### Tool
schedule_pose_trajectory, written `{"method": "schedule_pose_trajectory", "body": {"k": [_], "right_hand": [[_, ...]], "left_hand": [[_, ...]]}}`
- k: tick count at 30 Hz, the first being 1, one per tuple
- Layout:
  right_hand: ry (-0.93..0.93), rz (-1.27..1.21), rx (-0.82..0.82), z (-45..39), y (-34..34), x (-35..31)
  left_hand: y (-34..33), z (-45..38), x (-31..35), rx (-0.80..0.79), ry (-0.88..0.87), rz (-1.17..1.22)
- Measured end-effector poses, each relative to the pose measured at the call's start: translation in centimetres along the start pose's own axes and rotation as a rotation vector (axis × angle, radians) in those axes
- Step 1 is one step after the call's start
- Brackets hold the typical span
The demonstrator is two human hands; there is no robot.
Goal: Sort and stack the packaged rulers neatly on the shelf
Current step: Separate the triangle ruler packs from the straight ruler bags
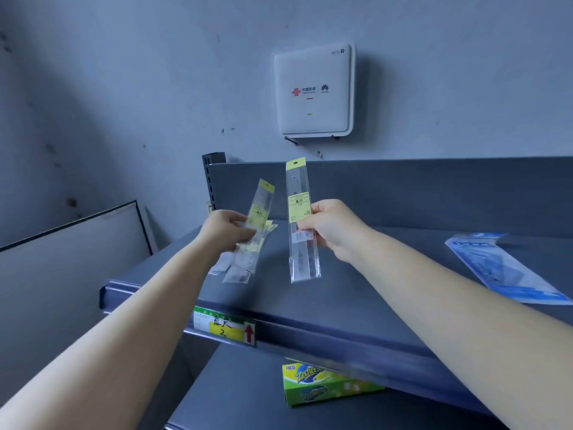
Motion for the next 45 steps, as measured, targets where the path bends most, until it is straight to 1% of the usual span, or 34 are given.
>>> {"method": "schedule_pose_trajectory", "body": {"k": [2, 5, 7, 8, 10, 11, 14, 19, 21, 23, 26, 29, 34, 40, 45], "right_hand": [[0.006, -0.004, -0.016, -1.5, -2.1, -0.3], [0.011, -0.044, -0.034, -3.9, -4.6, -0.6], [-0.040, -0.017, -0.046, -5.3, -5.7, -0.5], [-0.101, 0.036, -0.050, -5.8, -6.0, -0.3], [-0.210, 0.254, -0.035, -6.2, -5.9, 0.1], [-0.219, 0.383, -0.024, -6.0, -5.6, 0.2], [-0.137, 0.728, 0.003, -4.9, -4.1, 0.0], [-0.057, 1.295, 0.086, -1.1, 0.3, -0.4], [-0.028, 1.432, 0.115, 0.8, 2.4, -0.5], [-0.009, 1.513, 0.158, 2.8, 4.7, -0.4], [0.005, 1.593, 0.212, 6.0, 8.5, 0.0], [-0.010, 1.622, 0.262, 9.5, 12.7, 0.7], [-0.068, 1.664, 0.328, 16.3, 20.5, 2.1], [-0.188, 1.680, 0.382, 25.4, 29.7, 4.0], [-0.243, 1.636, 0.422, 31.3, 35.4, 4.9]], "left_hand": [[1.6, -1.0, -1.3, 0.031, 0.004, -0.053], [2.9, -2.0, -3.2, 0.017, 0.073, -0.152], [3.3, -2.4, -4.3, 0.007, 0.107, -0.193], [3.6, -2.7, -4.8, 0.007, 0.118, -0.204], [3.8, -3.0, -5.2, 0.031, 0.095, -0.214], [3.8, -2.9, -5.0, 0.041, 0.081, -0.219], [2.8, -2.6, -3.6, 0.041, 0.020, -0.321], [-1.6, -1.7, 0.7, 0.044, -0.070, -0.667], [-4.1, -0.9, 2.8, 0.062, -0.113, -0.804], [-6.9, 0.0, 5.0, 0.078, -0.176, -0.902], [-11.3, 1.6, 8.3, 0.089, -0.280, -1.002], [-16.2, 3.1, 11.3, 0.092, -0.373, -1.030], [-25.5, 6.5, 16.3, 0.015, -0.468, -1.054], [-35.9, 10.7, 22.2, -0.053, -0.564, -1.021], [-42.7, 13.8, 26.0, -0.082, -0.610, -0.986]]}}
Point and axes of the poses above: each hand's wrist, its own z-axis away from the middle knuckle, its own y-axis out of the back of the hand, x = y × z, the point moved 2 cm from there along -z, towards the middle knuckle, and after that the axes turned 13 degrees about -x, right-handed, at the moved point
